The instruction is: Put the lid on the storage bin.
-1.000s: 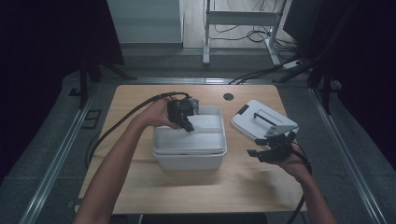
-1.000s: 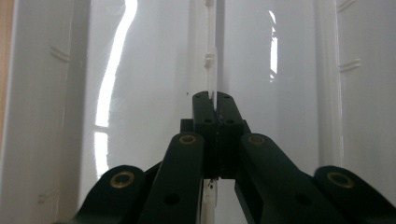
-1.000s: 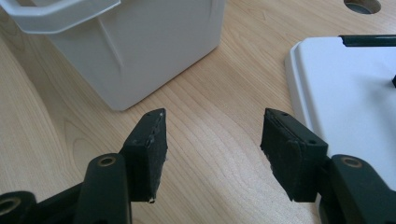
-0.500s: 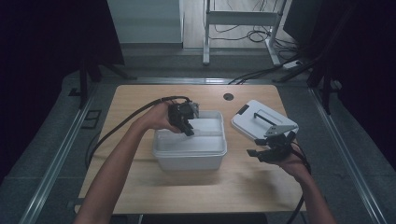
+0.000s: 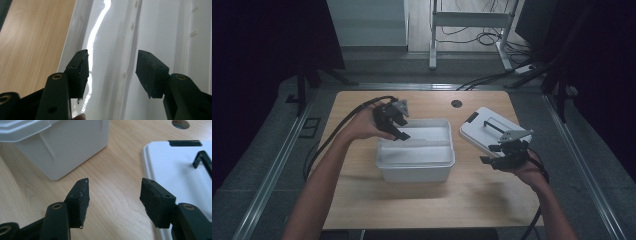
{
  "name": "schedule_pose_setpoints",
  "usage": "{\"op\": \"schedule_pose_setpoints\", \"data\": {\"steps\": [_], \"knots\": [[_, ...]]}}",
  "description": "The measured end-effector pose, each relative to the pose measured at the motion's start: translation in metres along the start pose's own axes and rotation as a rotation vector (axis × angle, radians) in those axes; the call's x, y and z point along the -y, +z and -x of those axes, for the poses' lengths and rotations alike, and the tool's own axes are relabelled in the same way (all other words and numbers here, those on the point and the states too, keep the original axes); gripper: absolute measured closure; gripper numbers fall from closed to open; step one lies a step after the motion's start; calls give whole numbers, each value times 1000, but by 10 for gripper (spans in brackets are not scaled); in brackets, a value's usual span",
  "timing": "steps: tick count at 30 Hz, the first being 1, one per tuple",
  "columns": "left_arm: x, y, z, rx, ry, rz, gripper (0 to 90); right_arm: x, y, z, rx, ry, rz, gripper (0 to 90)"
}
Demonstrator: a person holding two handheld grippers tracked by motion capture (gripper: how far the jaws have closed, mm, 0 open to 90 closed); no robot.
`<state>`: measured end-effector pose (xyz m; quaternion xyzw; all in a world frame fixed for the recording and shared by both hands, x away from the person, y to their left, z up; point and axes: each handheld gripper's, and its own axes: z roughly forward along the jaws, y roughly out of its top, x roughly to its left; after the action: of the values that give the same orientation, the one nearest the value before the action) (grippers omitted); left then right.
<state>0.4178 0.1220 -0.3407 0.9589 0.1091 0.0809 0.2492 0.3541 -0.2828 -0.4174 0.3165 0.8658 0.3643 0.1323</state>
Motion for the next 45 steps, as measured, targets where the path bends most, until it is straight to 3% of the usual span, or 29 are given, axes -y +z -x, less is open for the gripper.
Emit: {"op": "schedule_pose_setpoints", "data": {"steps": [6,16,21,23,27,36,45], "knots": [[41,-21,2,-28,-74,61,424,-7,1,12,28,0,-24,399],[83,-43,15,-86,-128,118,415,-23,-3,23,69,-27,-56,403],[109,-47,24,-123,-200,128,406,-30,-2,30,84,-35,-80,405],[119,-45,27,-143,-238,135,408,-33,-1,33,89,-38,-97,405],[138,-41,34,-157,-269,155,409,-38,0,39,97,-38,-109,408],[171,-21,47,-203,-333,111,408,-46,7,49,113,-51,-140,411],[200,14,54,-176,-381,94,407,-50,15,67,155,-44,-195,435]]}}
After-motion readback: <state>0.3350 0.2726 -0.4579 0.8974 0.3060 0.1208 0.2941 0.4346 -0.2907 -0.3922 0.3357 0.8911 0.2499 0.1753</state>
